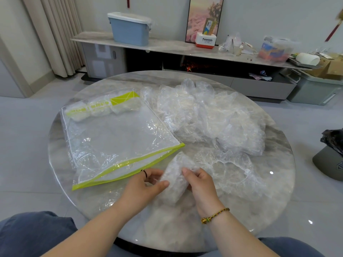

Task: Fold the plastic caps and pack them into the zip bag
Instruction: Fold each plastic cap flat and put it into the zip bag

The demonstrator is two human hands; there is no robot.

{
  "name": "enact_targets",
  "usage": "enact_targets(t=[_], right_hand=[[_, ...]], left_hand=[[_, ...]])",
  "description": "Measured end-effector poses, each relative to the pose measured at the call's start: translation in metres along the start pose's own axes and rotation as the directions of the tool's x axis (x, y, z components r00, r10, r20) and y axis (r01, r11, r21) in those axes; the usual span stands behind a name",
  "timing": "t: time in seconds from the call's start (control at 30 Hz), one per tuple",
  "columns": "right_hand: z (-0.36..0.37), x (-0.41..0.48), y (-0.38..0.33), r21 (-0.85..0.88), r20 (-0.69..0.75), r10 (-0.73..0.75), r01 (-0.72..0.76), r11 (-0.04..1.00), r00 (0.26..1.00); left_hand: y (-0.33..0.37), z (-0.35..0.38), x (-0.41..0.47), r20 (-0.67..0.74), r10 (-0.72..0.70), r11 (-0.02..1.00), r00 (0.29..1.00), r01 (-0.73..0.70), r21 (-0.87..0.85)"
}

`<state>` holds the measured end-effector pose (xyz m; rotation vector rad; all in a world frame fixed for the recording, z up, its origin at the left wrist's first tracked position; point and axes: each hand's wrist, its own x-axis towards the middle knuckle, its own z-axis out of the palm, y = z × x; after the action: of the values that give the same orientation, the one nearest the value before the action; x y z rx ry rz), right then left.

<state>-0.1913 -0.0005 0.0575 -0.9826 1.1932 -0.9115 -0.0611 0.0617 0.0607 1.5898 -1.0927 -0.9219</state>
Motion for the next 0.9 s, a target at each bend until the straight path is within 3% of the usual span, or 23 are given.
enact_targets(t=[0.07,0.13,0.17,0.23,0.27,0.33,0.4,0.53,0.7,0.8,0.9], right_hand=[[0.002,0.003,-0.001,-0.007,0.005,-0.025,0.025,1.000,1.000],[0.007,0.002,-0.003,-0.013,0.029,-0.048,0.048,0.999,0.998],[0.008,0.003,-0.002,-0.021,0.039,-0.061,0.062,0.998,0.997],[0.011,0.002,-0.002,-0.044,0.062,-0.089,0.091,0.995,0.994],[0.011,0.002,-0.002,-0.061,0.067,-0.102,0.106,0.993,0.993],[0.011,0.003,0.000,-0.082,0.089,-0.114,0.121,0.989,0.989],[0.012,0.004,0.000,-0.092,0.107,-0.118,0.128,0.988,0.987],[0.014,0.006,0.001,-0.115,0.153,-0.130,0.149,0.982,0.980],[0.037,0.005,0.003,-0.273,0.279,-0.204,0.281,0.920,0.938],[0.059,0.005,0.004,-0.364,0.329,-0.254,0.370,0.855,0.910],[0.085,0.011,0.002,-0.414,0.393,-0.176,0.345,0.843,0.902]], left_hand=[[0.003,-0.018,0.001,-0.103,0.203,0.925,0.974,-0.157,0.346],[0.008,-0.044,0.005,-0.097,0.480,0.671,0.872,-0.293,0.681],[0.007,-0.056,0.008,-0.054,0.525,0.546,0.849,-0.287,0.787],[0.007,-0.075,0.014,0.006,0.490,0.334,0.872,-0.194,0.922],[0.009,-0.081,0.016,0.031,0.392,0.266,0.919,-0.145,0.953],[0.016,-0.083,0.018,0.023,0.181,0.212,0.983,-0.062,0.975],[0.013,-0.086,0.025,-0.026,0.185,0.259,0.982,-0.023,0.966],[0.015,-0.087,0.029,-0.165,0.209,0.487,0.964,0.044,0.872],[0.014,-0.091,0.017,-0.136,0.348,0.719,0.927,-0.171,0.673],[0.017,-0.092,0.009,-0.099,0.448,0.758,0.889,-0.319,0.569],[0.016,-0.090,-0.005,-0.047,0.441,0.787,0.896,-0.361,0.499]])
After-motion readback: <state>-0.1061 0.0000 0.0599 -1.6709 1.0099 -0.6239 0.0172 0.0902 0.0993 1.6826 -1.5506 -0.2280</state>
